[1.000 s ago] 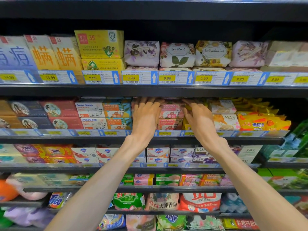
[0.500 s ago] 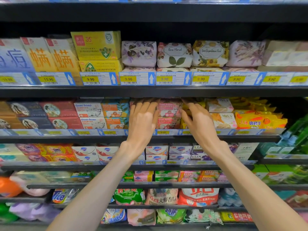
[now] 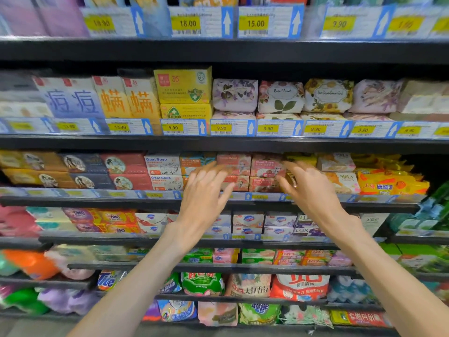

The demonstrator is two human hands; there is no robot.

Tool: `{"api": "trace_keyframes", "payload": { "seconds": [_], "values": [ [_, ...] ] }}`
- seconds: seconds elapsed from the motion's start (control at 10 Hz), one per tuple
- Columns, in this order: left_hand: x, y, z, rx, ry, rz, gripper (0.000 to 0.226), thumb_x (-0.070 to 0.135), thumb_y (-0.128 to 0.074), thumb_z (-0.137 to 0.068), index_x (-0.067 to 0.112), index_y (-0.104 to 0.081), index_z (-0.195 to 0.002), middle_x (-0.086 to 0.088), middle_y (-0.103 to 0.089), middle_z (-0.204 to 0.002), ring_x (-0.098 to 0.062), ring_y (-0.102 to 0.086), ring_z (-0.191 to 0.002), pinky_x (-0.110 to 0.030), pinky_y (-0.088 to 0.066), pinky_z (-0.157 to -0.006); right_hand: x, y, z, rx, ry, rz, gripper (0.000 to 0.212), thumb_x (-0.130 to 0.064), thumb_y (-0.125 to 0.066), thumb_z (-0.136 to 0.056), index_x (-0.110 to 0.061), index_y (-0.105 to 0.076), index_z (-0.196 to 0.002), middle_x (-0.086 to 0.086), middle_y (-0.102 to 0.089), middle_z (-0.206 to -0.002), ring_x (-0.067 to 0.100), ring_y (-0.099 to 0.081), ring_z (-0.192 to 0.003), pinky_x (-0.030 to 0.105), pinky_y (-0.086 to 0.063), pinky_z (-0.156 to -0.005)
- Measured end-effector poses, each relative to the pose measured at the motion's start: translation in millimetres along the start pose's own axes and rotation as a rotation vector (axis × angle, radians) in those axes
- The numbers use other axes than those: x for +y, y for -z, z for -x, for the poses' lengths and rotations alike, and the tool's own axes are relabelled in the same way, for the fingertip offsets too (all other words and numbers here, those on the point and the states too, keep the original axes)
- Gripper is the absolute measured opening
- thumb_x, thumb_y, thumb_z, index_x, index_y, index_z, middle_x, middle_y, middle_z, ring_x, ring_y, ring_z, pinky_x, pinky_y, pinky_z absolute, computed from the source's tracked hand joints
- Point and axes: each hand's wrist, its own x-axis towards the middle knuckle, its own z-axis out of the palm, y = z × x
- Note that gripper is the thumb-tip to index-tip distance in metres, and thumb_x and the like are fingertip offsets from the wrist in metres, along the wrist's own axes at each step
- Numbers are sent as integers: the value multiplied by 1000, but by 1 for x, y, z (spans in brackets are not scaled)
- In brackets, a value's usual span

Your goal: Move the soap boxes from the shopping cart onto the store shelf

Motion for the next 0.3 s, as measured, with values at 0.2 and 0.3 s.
{"api": "trace_keyframes", "payload": {
  "seconds": [0.2, 0.3],
  "values": [
    [-39, 29, 29, -4, -75, 81, 42, 45, -48, -102, 24, -57, -137, 5, -61, -135, -18, -48, -132, -40, -32, -115, -37, 7, 23, -38, -83, 149, 52, -51, -54, -95, -12, -57, -130, 14, -61, -133, 31, -59, -120, 43, -54, -91],
    [-59, 52, 40, -19, -85, 130, 44, 44, -50, -101, 24, -55, -140, 5, -55, -145, -16, -42, -140, -37, -24, -120, -61, 9, 33, -31, -110, 128, 59, -50, -54, -95, -11, -52, -139, 14, -57, -139, 30, -54, -128, 45, -51, -100]
  ]
}}
